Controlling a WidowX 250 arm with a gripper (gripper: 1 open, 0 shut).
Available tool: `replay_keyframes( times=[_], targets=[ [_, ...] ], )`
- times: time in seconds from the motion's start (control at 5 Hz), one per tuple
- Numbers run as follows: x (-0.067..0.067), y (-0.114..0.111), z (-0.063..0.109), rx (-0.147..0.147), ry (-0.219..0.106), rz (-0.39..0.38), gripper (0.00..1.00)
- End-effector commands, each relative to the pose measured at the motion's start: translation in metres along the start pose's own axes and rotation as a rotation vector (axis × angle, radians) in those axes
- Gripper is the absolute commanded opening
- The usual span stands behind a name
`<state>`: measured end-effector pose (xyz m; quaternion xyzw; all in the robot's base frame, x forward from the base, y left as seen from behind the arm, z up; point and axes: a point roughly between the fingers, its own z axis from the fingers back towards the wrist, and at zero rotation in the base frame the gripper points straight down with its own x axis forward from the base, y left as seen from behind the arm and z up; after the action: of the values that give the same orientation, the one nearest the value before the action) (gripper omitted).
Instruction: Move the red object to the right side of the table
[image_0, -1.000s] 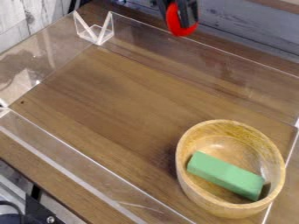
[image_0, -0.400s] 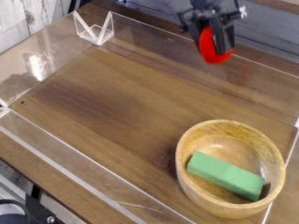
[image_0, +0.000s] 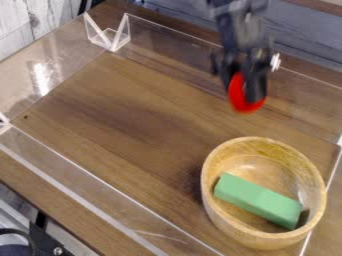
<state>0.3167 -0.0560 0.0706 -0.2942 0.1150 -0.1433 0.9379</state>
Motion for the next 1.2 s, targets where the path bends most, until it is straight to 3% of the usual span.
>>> replay_keyframes(
  times=[0.0, 0.2, 0.4, 0.6, 0.8, 1.0],
  targets=[
    [0.002, 0.011, -0.007, 0.039, 0.011, -0.071, 0.00],
    [0.008, 0.013, -0.022, 0.014, 0.014, -0.012, 0.00],
    [0.000, 0.002, -0.015, 0.034, -0.012, 0.003, 0.00],
    [-0.009, -0.006, -0.004, 0.052, -0.016, -0.018, 0.00],
    [-0.008, -0.007, 0.002, 0.052, -0.010, -0.015, 1.00],
    [-0.008, -0.009, 0.009, 0.055, -0.005, -0.013, 1.00]
  ],
)
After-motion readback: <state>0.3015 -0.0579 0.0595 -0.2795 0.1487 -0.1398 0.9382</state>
